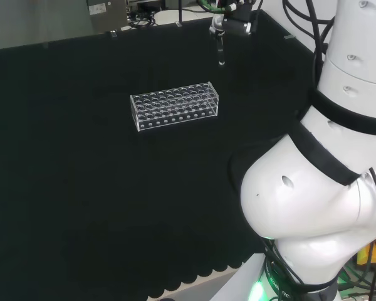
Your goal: Put the test tube back in the rack.
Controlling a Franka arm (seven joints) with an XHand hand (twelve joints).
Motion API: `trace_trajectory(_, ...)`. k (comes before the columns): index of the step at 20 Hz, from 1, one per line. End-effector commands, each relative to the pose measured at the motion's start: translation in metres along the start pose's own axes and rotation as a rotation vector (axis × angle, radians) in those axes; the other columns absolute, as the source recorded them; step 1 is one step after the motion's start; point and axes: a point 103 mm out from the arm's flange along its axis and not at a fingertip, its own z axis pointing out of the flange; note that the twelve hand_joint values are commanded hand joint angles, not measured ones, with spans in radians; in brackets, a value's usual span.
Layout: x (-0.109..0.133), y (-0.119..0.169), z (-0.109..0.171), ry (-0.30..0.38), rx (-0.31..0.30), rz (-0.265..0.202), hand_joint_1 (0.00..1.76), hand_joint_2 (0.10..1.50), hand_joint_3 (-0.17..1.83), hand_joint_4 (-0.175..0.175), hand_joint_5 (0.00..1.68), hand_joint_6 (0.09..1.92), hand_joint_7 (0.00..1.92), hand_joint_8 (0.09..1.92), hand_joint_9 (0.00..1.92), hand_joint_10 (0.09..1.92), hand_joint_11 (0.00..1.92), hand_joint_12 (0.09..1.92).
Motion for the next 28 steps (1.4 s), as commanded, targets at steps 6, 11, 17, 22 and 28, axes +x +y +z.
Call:
trace_trajectory(6, -0.002, 0.011, 0.034, 0.070, 0.046, 0.001, 1.44, 0.64, 0.60, -0.175, 1.39, 0.12, 1.42, 0.63, 1.32, 0.61, 1.29, 0.85)
trace_trajectory(11, 0.000, 0.017, 0.045, 0.100, 0.065, 0.007, 1.44, 0.64, 0.60, -0.175, 1.39, 0.12, 1.42, 0.63, 1.32, 0.61, 1.30, 0.85)
trace_trajectory(17, -0.002, 0.021, 0.055, 0.108, 0.080, 0.008, 1.44, 0.64, 0.60, -0.175, 1.39, 0.11, 1.42, 0.63, 1.32, 0.61, 1.30, 0.85)
trace_trajectory(22, -0.008, 0.016, 0.061, 0.113, 0.092, 0.027, 1.44, 0.64, 0.60, -0.175, 1.39, 0.11, 1.42, 0.63, 1.32, 0.61, 1.30, 0.85)
trace_trajectory(28, -0.012, 0.010, 0.066, 0.137, 0.107, 0.039, 1.44, 0.64, 0.60, -0.175, 1.39, 0.11, 1.42, 0.63, 1.32, 0.61, 1.30, 0.85)
